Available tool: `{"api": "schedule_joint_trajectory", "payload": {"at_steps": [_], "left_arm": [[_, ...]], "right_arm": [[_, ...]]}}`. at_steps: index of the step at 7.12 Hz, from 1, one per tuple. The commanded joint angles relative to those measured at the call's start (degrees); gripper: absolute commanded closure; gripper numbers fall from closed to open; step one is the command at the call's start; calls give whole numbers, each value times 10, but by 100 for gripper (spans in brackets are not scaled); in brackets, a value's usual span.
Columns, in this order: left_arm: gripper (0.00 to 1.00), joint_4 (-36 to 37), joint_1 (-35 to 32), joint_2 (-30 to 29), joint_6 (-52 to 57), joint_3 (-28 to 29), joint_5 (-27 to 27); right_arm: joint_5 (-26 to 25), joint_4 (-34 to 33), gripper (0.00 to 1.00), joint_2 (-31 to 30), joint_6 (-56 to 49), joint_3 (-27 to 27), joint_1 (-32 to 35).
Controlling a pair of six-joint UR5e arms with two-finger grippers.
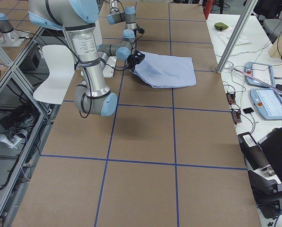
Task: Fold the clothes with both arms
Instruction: 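Lift the near edge with both grippers and pull it toward the robot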
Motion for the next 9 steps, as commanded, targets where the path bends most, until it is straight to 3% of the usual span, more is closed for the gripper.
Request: {"api": "schedule_joint_trajectory", "payload": {"at_steps": [1, 4, 6, 7, 9], "left_arm": [[100, 56, 6, 5, 0, -74, -13], [100, 91, 40, 5, -1, -98, -33], [100, 132, 52, 5, -1, -123, -35], [100, 171, 64, 5, -1, -155, -36], [100, 185, 74, -2, -1, -162, -51]], "right_arm": [[32, 0, 100, -18, 0, 47, -3], [114, -7, 100, -23, 1, 118, -13], [123, -35, 100, -35, 5, 167, -24], [122, -56, 100, -33, 5, 176, -32], [123, -56, 100, -33, 4, 175, -32]]}}
